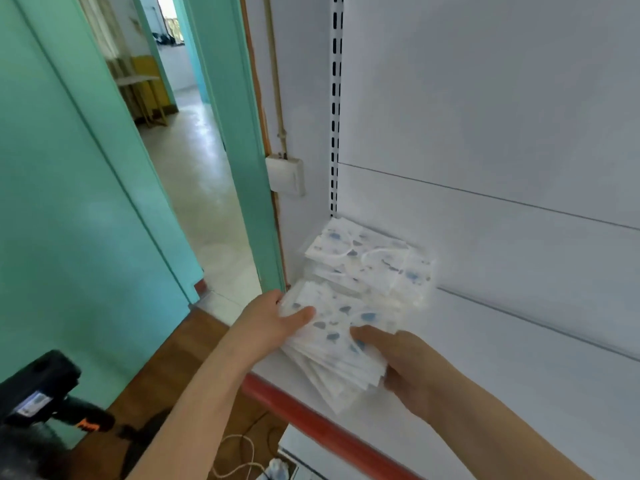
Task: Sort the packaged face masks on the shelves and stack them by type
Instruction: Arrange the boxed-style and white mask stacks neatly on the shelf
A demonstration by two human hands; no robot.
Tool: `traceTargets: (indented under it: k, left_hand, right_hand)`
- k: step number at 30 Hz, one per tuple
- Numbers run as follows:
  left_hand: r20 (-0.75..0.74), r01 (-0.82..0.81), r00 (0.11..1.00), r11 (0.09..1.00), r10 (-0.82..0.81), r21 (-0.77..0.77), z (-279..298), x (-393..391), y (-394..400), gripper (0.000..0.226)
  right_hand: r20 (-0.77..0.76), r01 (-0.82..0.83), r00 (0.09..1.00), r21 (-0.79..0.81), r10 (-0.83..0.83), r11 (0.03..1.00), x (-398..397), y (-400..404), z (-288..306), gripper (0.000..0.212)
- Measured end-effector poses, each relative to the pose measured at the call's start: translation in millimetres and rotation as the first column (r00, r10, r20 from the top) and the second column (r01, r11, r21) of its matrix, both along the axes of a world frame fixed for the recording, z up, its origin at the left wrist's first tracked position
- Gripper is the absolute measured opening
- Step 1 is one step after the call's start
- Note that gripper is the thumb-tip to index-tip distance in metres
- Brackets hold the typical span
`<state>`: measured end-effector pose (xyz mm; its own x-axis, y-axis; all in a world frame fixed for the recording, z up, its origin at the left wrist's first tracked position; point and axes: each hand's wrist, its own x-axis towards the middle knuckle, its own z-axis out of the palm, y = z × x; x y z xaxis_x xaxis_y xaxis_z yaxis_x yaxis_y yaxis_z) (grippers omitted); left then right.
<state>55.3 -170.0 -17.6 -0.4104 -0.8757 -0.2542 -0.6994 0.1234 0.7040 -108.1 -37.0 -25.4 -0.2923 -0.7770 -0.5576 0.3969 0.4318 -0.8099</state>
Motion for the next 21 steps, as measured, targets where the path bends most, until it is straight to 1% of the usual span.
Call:
traceTargets:
  k: [3, 5, 7, 8, 9, 10, 11, 12, 13, 14, 15, 16, 17, 18, 19, 21]
  left_hand:
    - [-0.241, 0.065, 0.970, 0.979, -0.018, 0.191, 9, 9, 13, 0.031]
    - [-0.344, 0.142, 0.937, 0.966, -0.061, 0.215, 9, 6, 22, 0.032]
    - [-0.377, 0.195, 0.919, 0.964, -0.116, 0.181, 8, -3, 31, 0.037]
    - [-0.378, 0.231, 0.912, 0.961, -0.159, 0.153, 5, -8, 35, 0.045]
    - [-0.367, 0.283, 0.903, 0.952, -0.223, 0.117, 1, -12, 38, 0.054]
    - [-0.347, 0.342, 0.890, 0.936, -0.295, 0.081, -5, -17, 41, 0.065]
    - [-0.329, 0.395, 0.875, 0.917, -0.356, 0.058, -11, -21, 43, 0.073]
    - [-0.319, 0.437, 0.859, 0.898, -0.401, 0.048, -17, -25, 47, 0.077]
    - [-0.321, 0.461, 0.846, 0.886, -0.426, 0.038, -22, -29, 52, 0.075]
    - [-0.319, 0.469, 0.840, 0.883, -0.439, 0.018, -24, -32, 57, 0.067]
    - [-0.319, 0.472, 0.832, 0.881, -0.454, -0.023, -25, -35, 62, 0.056]
    - [-0.318, 0.468, 0.830, 0.882, -0.459, -0.054, -25, -37, 64, 0.049]
    - [-0.331, 0.465, 0.824, 0.882, -0.461, -0.071, -25, -38, 66, 0.051]
    - [-0.348, 0.462, 0.819, 0.884, -0.457, -0.073, -24, -38, 66, 0.058]
    - [-0.349, 0.472, 0.813, 0.879, -0.466, -0.073, -26, -38, 65, 0.070]
    - [-0.341, 0.513, 0.802, 0.858, -0.491, -0.027, -32, -38, 64, 0.096]
  right_hand:
    - [-0.163, -0.020, 0.987, -0.081, 0.007, 0.996, -3, 20, 10, 0.027]
    - [-0.256, -0.015, 0.966, -0.174, -0.031, 0.985, -11, 39, 17, 0.027]
    - [-0.399, -0.016, 0.912, -0.257, -0.091, 0.966, -21, 58, 23, 0.032]
    - [-0.496, -0.033, 0.862, -0.266, -0.107, 0.963, -28, 68, 25, 0.039]
    - [-0.595, -0.077, 0.799, -0.240, -0.085, 0.968, -35, 78, 24, 0.052]
    - [-0.668, -0.130, 0.743, -0.198, -0.037, 0.971, -41, 87, 20, 0.071]
    - [-0.702, -0.170, 0.712, -0.159, 0.009, 0.973, -46, 95, 13, 0.085]
    - [-0.698, -0.176, 0.715, -0.141, 0.028, 0.974, -49, 101, 5, 0.091]
    - [-0.687, -0.151, 0.727, -0.147, 0.009, 0.977, -50, 106, -3, 0.086]
    - [-0.684, -0.108, 0.729, -0.173, -0.040, 0.979, -50, 110, -12, 0.072]
    - [-0.698, -0.056, 0.708, -0.207, -0.107, 0.977, -50, 113, -18, 0.056]
    - [-0.706, -0.002, 0.689, -0.233, -0.167, 0.973, -50, 115, -22, 0.046]
    - [-0.700, 0.039, 0.682, -0.255, -0.212, 0.966, -50, 118, -23, 0.043]
    - [-0.689, 0.052, 0.686, -0.273, -0.233, 0.961, -52, 121, -23, 0.048]
    - [-0.680, 0.033, 0.701, -0.267, -0.213, 0.963, -55, 125, -23, 0.059]
    - [-0.630, -0.023, 0.766, -0.225, -0.127, 0.974, -56, 128, -24, 0.085]
